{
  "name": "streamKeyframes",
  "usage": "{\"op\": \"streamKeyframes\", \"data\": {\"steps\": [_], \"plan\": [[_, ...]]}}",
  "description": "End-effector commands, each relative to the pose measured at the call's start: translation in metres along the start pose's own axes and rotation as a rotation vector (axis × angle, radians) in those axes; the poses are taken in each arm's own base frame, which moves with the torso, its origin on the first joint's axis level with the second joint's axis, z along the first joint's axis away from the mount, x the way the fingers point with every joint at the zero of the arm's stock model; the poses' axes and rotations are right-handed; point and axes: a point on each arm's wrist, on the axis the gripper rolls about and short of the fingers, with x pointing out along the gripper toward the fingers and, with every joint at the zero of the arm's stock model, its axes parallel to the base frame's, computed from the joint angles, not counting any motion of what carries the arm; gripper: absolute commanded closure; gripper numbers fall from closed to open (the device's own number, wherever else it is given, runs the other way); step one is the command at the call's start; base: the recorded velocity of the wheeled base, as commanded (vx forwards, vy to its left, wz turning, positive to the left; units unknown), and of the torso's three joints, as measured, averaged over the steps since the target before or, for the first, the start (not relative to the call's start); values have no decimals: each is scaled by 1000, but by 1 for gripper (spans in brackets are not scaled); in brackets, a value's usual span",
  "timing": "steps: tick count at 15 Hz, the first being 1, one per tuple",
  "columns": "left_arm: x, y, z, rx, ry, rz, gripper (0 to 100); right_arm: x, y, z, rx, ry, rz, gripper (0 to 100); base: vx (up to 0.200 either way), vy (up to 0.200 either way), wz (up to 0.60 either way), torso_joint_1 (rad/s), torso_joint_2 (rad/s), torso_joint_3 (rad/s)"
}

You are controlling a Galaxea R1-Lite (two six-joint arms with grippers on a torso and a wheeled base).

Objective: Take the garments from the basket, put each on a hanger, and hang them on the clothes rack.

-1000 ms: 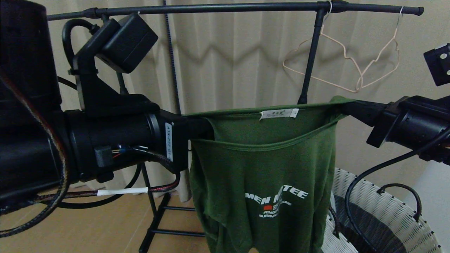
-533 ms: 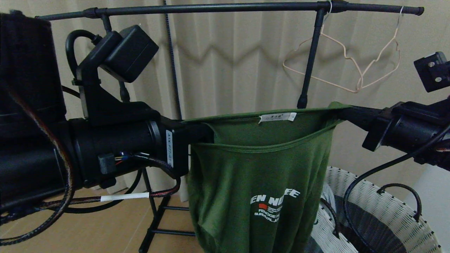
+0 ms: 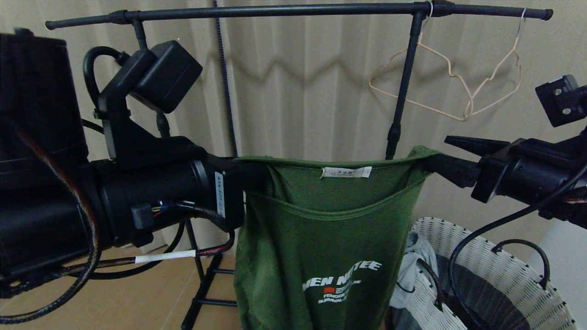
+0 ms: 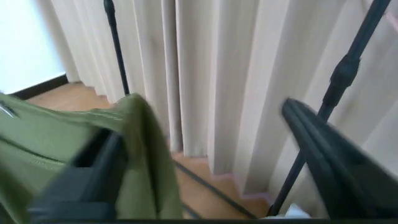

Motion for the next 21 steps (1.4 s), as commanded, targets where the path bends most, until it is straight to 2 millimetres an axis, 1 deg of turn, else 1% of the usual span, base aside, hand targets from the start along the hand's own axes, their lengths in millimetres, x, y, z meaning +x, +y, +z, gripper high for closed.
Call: {"op": "streamKeyframes", "data": {"steps": [1, 3, 4, 6, 9, 11, 12, 15, 16, 19, 21], "plan": [[4, 11, -3, -7, 9, 74, 100, -2, 1, -1, -1, -18, 4, 0, 0, 0, 0, 0, 0, 0], [7, 23, -7, -17, 24, 135, 100, -4, 1, -1, -12, -73, 21, 0, 0, 0, 0, 0, 0, 0], [7, 25, -8, -20, 27, 144, 100, -5, 1, -5, -12, -72, 33, 0, 0, 0, 0, 0, 0, 0], [8, 25, -8, -21, 27, 155, 100, -9, 4, -12, -14, -55, 117, 0, 0, 0, 0, 0, 0, 0], [12, 26, -7, -22, 23, 207, 100, -21, 10, -14, -22, -53, 270, 0, 0, 0, 0, 0, 0, 0], [14, 28, -7, -22, 25, 233, 100, -26, 12, -14, -26, -52, 330, 0, 0, 0, 0, 0, 0, 0], [17, 31, -10, -22, 37, 261, 100, -29, 13, -17, -23, -41, 357, 0, 0, 0, 0, 0, 0, 0], [18, 34, -9, -22, 33, 279, 100, -34, 14, -23, -21, -24, 379, 0, 0, 0, 0, 0, 0, 0], [18, 35, -5, -23, 21, 280, 100, -36, 15, -27, -18, -14, 386, 0, 0, 0, 0, 0, 0, 0], [16, 36, -6, -24, 24, 284, 100, -34, 13, -29, -16, -2, 380, 0, 0, 0, 0, 0, 0, 0], [16, 37, -6, -23, 24, 287, 100, -35, 8, -30, -13, 2, 352, 0, 0, 0, 0, 0, 0, 0]]}}
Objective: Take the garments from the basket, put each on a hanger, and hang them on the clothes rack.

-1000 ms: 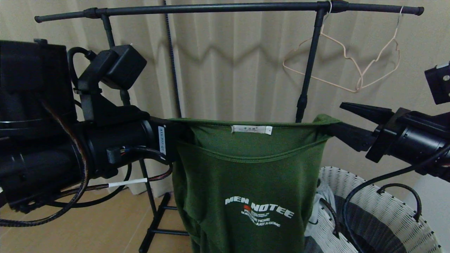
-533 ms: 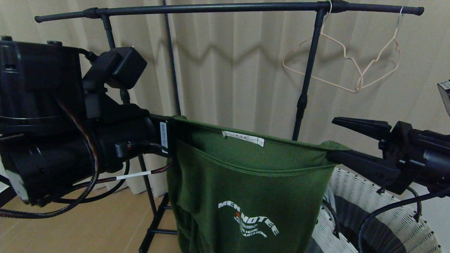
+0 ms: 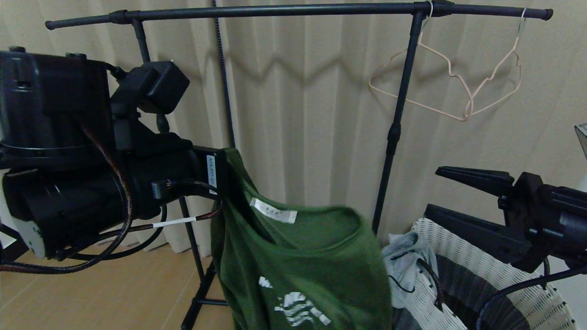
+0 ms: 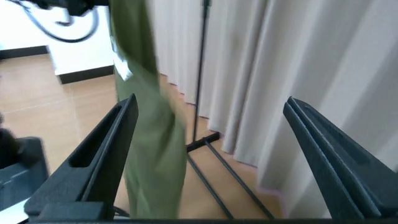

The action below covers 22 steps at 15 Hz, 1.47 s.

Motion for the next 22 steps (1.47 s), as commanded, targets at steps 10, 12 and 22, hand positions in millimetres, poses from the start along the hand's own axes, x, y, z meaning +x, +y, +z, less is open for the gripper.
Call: {"op": "streamKeyframes", "data": {"steps": [10, 12, 22], "plan": [[-54, 51, -37, 108, 51, 218, 100, -37, -55, -38, 4, 271, -525, 0, 0, 0, 0, 0, 0, 0], [-77, 61, -49, 95, 40, 270, 100, -41, -57, -47, -7, 337, -748, 0, 0, 0, 0, 0, 0, 0], [-149, 82, -105, 63, 0, 511, 100, -72, -39, -85, -141, 196, -954, 0, 0, 0, 0, 0, 0, 0]]}}
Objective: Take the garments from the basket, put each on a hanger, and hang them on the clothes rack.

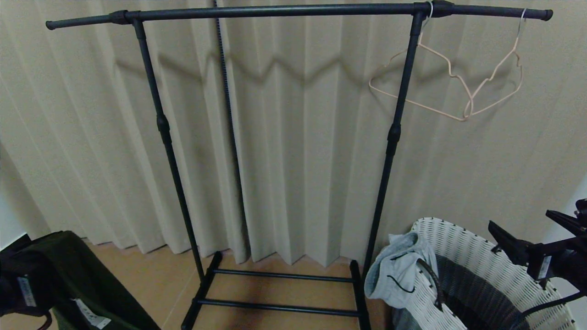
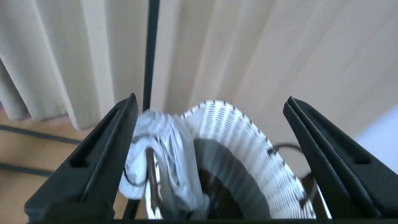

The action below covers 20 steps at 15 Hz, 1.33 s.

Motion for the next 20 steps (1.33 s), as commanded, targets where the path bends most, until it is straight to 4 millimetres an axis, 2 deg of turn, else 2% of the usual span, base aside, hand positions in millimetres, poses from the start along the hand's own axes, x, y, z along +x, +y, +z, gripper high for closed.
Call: {"op": "streamKeyframes", "data": {"steps": [1, 4, 7, 20], "plan": [[-17, 9, -11, -33, -37, 71, 100, -4, 0, -8, 1, 31, -9, 0, 0, 0, 0, 0, 0, 0], [-25, 8, -26, -35, -44, 33, 100, -16, 0, -11, 4, 24, -18, 0, 0, 0, 0, 0, 0, 0], [-28, 8, -22, -39, -78, 1, 100, -19, 0, -14, 5, 35, -18, 0, 0, 0, 0, 41, -173, -181], [-30, 5, -29, 2, -79, -60, 100, -23, -5, -12, 11, 23, -62, 0, 0, 0, 0, 183, -471, -279]]}}
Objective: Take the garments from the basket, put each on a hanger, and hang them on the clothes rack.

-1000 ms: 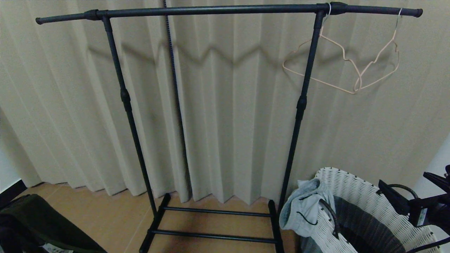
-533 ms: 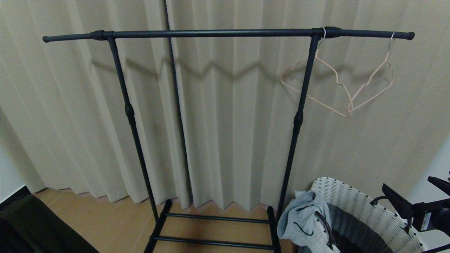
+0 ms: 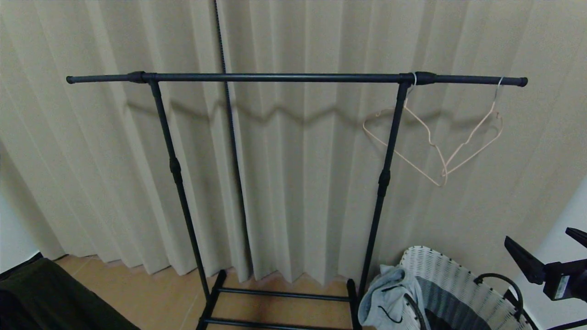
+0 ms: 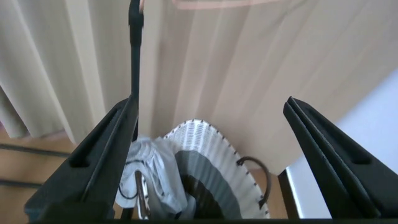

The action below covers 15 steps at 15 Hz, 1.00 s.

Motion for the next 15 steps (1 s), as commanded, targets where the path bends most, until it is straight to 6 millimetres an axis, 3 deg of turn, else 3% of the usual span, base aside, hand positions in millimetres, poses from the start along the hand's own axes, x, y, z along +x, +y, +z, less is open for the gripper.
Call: {"op": "streamKeyframes", "data": {"steps": [1, 7, 15], "plan": [[1, 0, -1, 4, 7, -1, 100, -1, -1, 1, 1, -7, -5, 0, 0, 0, 0, 222, -491, -286], [0, -1, -5, 42, 16, 1, 100, -2, -2, 1, 3, -12, -11, 0, 0, 0, 0, 231, -501, -271], [-2, 0, -4, 40, 4, 3, 100, -5, -2, 3, 1, -24, -16, 0, 0, 0, 0, 30, -68, -36]]}}
